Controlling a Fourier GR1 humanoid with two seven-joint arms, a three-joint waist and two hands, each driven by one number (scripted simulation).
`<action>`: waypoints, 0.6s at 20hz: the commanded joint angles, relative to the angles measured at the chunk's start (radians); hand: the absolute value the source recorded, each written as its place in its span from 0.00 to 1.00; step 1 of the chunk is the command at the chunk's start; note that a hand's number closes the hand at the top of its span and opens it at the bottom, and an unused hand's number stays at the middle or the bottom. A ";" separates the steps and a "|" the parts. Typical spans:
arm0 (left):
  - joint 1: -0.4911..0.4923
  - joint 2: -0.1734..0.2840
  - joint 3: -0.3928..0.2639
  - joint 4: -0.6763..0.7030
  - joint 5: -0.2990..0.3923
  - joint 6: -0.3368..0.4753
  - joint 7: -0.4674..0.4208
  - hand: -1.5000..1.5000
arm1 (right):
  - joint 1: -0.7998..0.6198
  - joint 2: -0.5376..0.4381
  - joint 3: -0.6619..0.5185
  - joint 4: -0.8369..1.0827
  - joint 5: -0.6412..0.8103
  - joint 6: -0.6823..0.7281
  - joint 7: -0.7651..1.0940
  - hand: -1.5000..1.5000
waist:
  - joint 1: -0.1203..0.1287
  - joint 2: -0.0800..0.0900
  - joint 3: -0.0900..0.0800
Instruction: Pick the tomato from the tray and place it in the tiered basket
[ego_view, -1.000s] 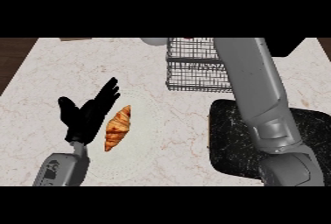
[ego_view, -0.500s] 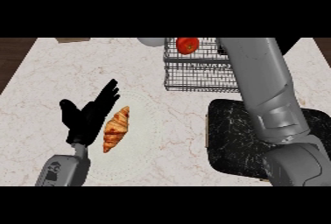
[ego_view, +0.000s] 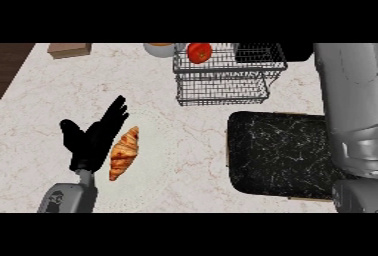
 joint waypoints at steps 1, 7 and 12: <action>0.006 0.012 0.027 0.003 0.008 0.008 0.009 0.50 | 0.156 -0.062 0.014 -0.194 -0.073 0.207 0.021 0.00 | -0.033 -0.011 0.000; 0.016 0.005 0.022 -0.042 0.008 0.024 0.043 0.50 | 0.353 -0.211 -0.031 -0.464 -0.222 0.517 0.092 0.00 | -0.055 -0.016 0.001; 0.047 0.036 0.045 -0.051 0.027 -0.010 0.017 0.50 | 0.541 -0.318 -0.162 -0.694 -0.415 0.731 0.170 0.00 | -0.056 -0.013 0.000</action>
